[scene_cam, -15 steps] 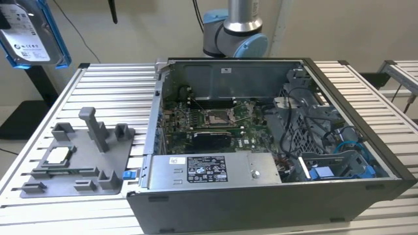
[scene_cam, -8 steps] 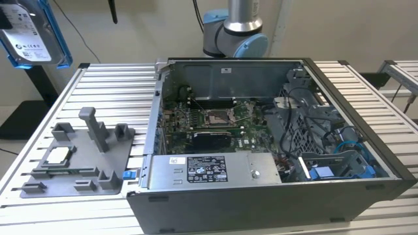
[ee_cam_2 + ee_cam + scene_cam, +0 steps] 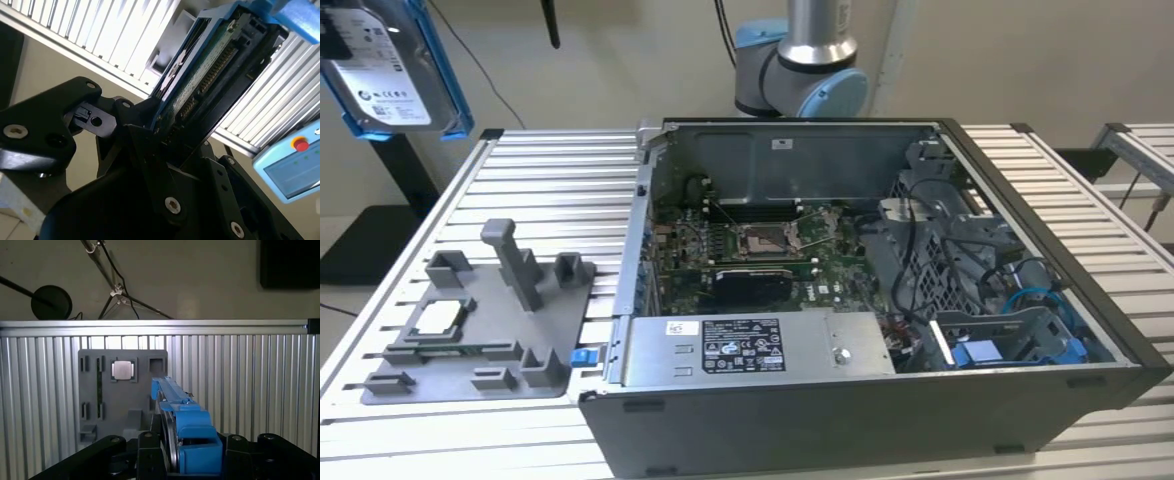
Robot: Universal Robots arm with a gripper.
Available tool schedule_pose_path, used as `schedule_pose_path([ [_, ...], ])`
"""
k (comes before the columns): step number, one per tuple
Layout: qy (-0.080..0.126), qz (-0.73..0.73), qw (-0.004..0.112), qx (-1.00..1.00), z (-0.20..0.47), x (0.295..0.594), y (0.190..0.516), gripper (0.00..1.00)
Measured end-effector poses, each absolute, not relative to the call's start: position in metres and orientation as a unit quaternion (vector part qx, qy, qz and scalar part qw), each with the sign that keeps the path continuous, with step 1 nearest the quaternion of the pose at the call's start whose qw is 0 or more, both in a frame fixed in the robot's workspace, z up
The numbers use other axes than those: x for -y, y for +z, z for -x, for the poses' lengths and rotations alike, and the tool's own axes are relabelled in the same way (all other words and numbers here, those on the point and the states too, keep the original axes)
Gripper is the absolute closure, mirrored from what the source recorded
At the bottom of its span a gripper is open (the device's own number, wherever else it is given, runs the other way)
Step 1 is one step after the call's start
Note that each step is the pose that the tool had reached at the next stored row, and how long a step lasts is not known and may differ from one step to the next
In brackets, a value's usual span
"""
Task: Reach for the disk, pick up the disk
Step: 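Pick up the disk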
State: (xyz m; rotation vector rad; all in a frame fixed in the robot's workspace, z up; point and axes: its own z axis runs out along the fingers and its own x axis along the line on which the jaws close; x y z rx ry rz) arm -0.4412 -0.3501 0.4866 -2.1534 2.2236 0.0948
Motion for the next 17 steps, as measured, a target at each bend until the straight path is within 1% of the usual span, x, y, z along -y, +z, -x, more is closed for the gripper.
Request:
schedule_pose_path([
  [17, 0.031, 0.695, 0.022, -0.718, 0.425, 0.35, 0.487, 1.0],
])
